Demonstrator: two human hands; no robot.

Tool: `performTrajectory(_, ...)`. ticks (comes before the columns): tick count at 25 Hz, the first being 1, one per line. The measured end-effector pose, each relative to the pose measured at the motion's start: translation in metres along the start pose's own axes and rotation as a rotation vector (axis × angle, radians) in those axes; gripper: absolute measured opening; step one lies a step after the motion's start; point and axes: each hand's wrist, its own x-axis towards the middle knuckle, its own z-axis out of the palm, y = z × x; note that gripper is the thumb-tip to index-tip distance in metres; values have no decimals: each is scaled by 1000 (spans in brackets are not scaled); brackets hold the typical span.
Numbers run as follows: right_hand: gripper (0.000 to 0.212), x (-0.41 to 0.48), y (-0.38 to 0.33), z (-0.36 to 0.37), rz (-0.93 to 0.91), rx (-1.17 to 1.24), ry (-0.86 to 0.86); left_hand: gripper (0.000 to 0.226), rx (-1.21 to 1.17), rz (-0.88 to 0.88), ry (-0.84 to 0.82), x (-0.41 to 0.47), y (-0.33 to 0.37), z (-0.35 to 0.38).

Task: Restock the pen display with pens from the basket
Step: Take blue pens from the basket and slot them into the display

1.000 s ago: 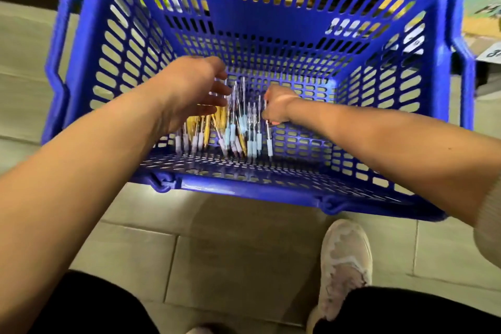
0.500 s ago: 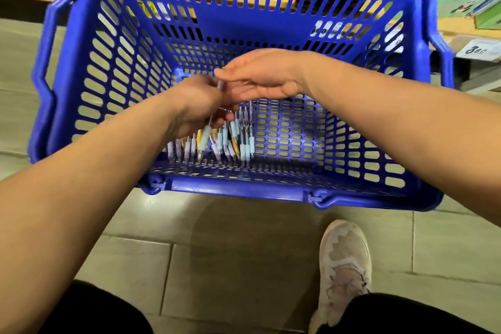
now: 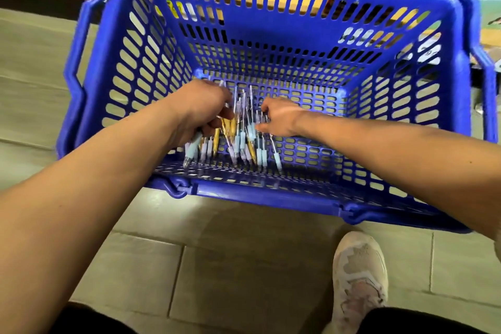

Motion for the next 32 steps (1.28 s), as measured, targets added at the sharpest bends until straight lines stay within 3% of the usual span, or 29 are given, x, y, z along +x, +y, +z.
performTrajectory(4, 69, -1, -5, 0, 19, 52, 3, 18, 13, 3, -2, 2, -1, 0)
performTrajectory(11, 48, -3, 0, -9, 123, 186, 6, 18, -21, -33, 12, 5, 0, 3)
performTrajectory(15, 48, -5, -1, -7, 138, 121, -21, 20, -41, -36, -1, 3, 4, 6)
performTrajectory(22, 78, 0, -6, 0, 234, 254, 17, 21, -78, -38, 0, 3, 6, 10)
performTrajectory(27, 33, -10, 9, -22, 79, 39, -148, 20, -148, -19, -23, 0, 9, 13)
performTrajectory(32, 24, -12, 0, -75, -14, 102, -230, 25, -182, 21, -11, 1, 5, 11)
